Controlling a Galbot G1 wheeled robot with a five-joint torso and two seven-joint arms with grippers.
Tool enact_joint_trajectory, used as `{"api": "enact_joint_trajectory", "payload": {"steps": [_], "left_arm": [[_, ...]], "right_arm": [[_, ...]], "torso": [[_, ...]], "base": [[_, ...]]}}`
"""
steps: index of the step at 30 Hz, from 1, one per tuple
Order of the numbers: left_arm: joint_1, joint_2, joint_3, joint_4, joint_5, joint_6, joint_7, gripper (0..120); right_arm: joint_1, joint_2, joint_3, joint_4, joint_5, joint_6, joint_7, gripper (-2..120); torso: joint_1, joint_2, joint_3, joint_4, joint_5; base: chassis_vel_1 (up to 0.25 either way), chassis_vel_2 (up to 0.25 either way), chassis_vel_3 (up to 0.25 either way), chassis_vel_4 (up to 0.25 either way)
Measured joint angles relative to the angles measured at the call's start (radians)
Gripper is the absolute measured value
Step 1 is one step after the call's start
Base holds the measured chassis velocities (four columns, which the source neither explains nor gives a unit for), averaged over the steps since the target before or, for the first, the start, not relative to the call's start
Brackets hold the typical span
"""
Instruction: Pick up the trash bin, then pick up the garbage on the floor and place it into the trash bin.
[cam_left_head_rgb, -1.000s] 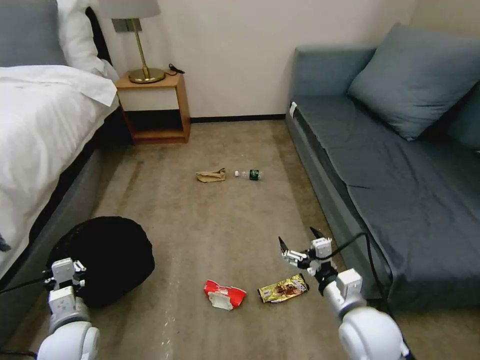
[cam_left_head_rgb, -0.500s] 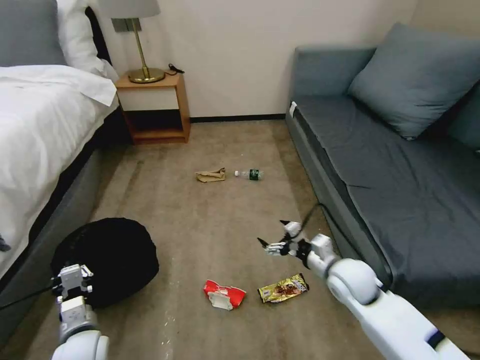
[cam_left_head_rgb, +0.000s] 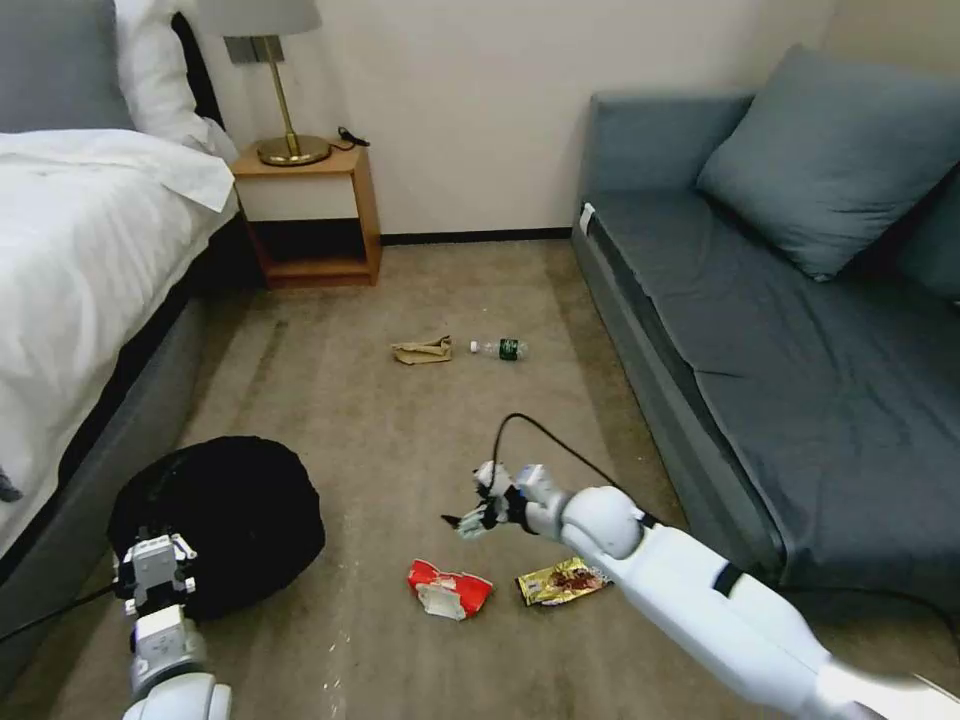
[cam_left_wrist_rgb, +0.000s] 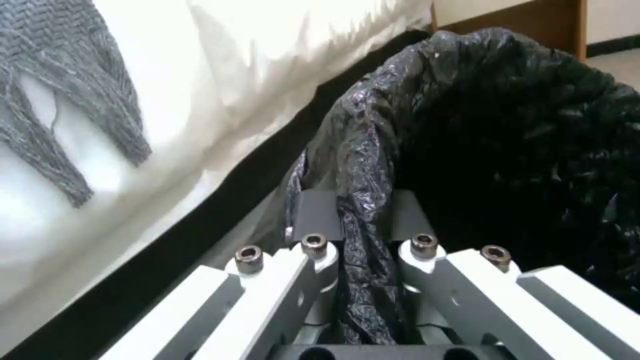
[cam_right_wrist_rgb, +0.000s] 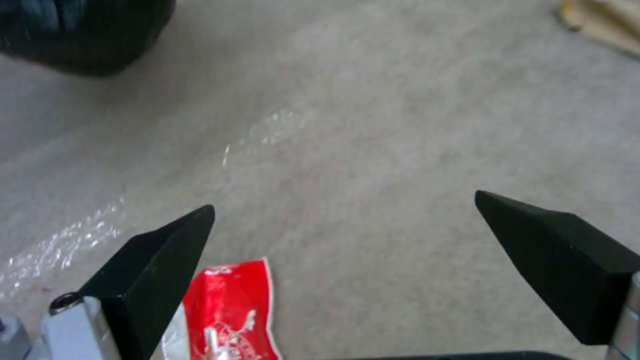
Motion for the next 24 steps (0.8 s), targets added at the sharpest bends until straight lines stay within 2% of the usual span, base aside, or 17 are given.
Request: {"api": "enact_joint_trajectory", "payload": {"steps": [4, 8, 18, 24], "left_arm": [[0.001, 0.039, -0.001, -0.008, -0.037, 0.022, 0.022, 7], [0.002, 0.059, 0.008, -0.009, -0.058, 0.035, 0.039, 7], [0.047, 0.092, 0.024, -0.008, -0.074, 0.034, 0.065, 7], [0.062, 0.097, 0.023, -0.008, -0.078, 0.025, 0.070, 7]], "right_arm": [[-0.022, 0.039, -0.041, -0.073, -0.081, 0.000, -0.014, 100], [-0.054, 0.061, -0.048, -0.126, -0.146, 0.013, -0.019, 100], [-0.099, 0.102, -0.048, -0.191, -0.233, 0.025, -0.018, 100], [-0.101, 0.134, -0.056, -0.238, -0.268, 0.035, -0.012, 100]], "torso": [[0.000, 0.000, 0.000, -0.0002, 0.0001], [0.000, 0.000, 0.000, -0.0004, 0.0002], [0.000, 0.000, 0.000, -0.0003, 0.0000], [0.000, 0.000, 0.000, -0.0003, 0.0001]], "base": [[0.000, 0.000, 0.000, 0.000], [0.000, 0.000, 0.000, 0.000], [0.000, 0.000, 0.000, 0.000], [0.000, 0.000, 0.000, 0.000]]}}
